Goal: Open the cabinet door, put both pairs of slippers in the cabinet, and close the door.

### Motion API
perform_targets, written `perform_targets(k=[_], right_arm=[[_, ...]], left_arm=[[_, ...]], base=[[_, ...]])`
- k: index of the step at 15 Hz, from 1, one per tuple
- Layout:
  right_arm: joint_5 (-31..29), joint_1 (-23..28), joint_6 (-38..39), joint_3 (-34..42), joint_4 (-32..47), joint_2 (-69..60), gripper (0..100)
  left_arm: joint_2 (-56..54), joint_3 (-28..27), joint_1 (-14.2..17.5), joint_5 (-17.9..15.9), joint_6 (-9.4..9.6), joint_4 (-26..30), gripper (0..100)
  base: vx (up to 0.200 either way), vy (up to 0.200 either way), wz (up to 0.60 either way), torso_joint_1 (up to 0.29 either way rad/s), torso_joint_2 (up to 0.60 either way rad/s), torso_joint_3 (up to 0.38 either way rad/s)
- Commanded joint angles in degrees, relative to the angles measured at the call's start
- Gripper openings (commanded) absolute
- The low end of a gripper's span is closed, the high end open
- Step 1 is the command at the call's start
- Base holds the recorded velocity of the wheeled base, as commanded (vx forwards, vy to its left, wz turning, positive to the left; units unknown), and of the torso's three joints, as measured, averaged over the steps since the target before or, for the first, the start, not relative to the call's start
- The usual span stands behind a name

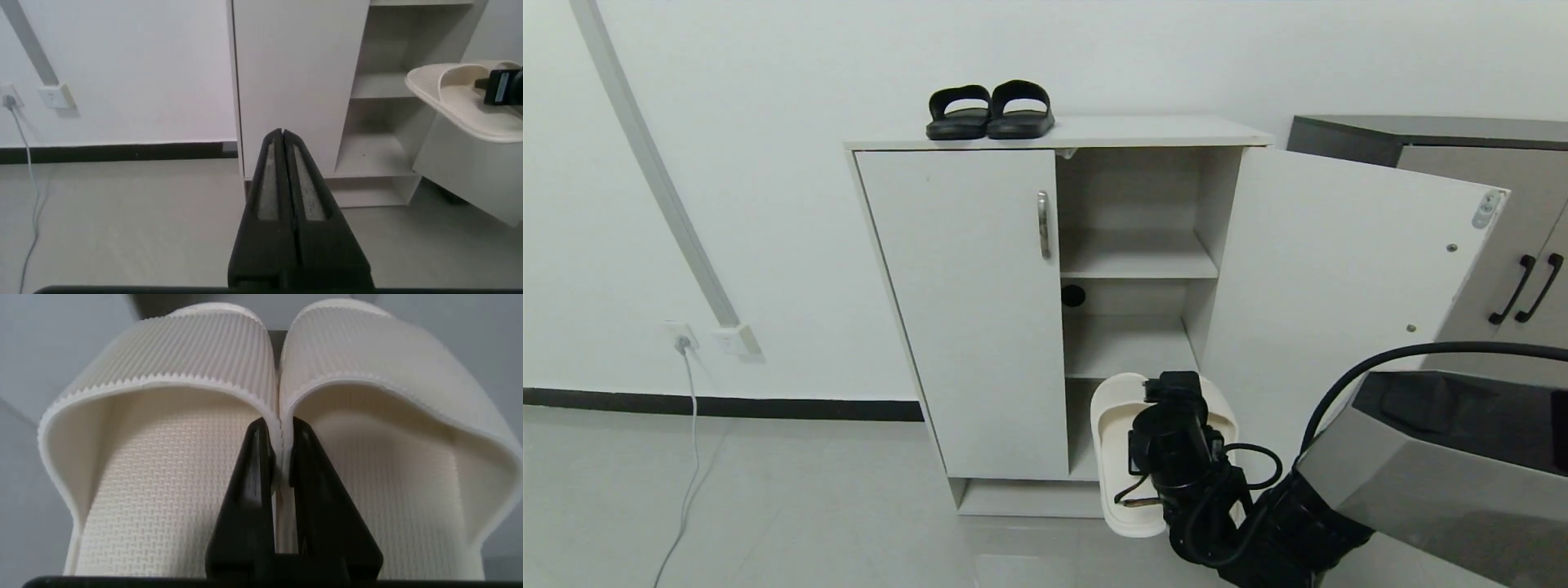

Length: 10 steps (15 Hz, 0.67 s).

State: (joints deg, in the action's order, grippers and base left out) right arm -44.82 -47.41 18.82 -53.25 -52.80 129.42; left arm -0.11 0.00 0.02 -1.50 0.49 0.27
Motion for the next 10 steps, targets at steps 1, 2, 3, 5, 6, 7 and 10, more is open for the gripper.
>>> perform_targets(k=[1,2,3,5,6,7,10], right_arm=[[0.18,-0.05,-0.01,0.16,-0.64,1.01,0],[0.44,0.12,-0.19,0.34,-1.87,1.28,0],[0.79,0.21,-0.63,0.34,-3.45,2.07,0],[1.23,0.92,-3.27,0.34,-8.11,3.74,0],[2.29,1.18,-4.41,0.51,-11.19,4.62,0],[3.16,1.35,-5.46,0.78,-13.74,5.76,0],[3.43,1.88,-7.13,0.6,-17.6,9.01,0]], left_arm=[[0.11,0.0,0.06,0.01,-0.05,0.0,0],[0.11,0.0,0.06,0.01,-0.05,0.0,0],[0.11,0.0,0.06,0.01,-0.05,0.0,0],[0.11,0.0,0.06,0.01,0.04,0.0,0],[0.11,0.0,0.06,0.01,0.04,0.0,0],[0.11,0.0,0.06,0.01,0.04,0.0,0],[0.2,0.0,0.06,0.01,0.04,0.0,0]], base=[[0.0,0.0,0.0,0.0,0.0,0.0],[0.0,0.0,0.0,0.0,0.0,0.0],[0.0,0.0,0.0,0.0,0.0,0.0],[0.0,0.0,0.0,0.0,0.0,0.0],[0.0,0.0,0.0,0.0,0.0,0.0],[0.0,0.0,0.0,0.0,0.0,0.0],[0.0,0.0,0.0,0.0,0.0,0.0]])
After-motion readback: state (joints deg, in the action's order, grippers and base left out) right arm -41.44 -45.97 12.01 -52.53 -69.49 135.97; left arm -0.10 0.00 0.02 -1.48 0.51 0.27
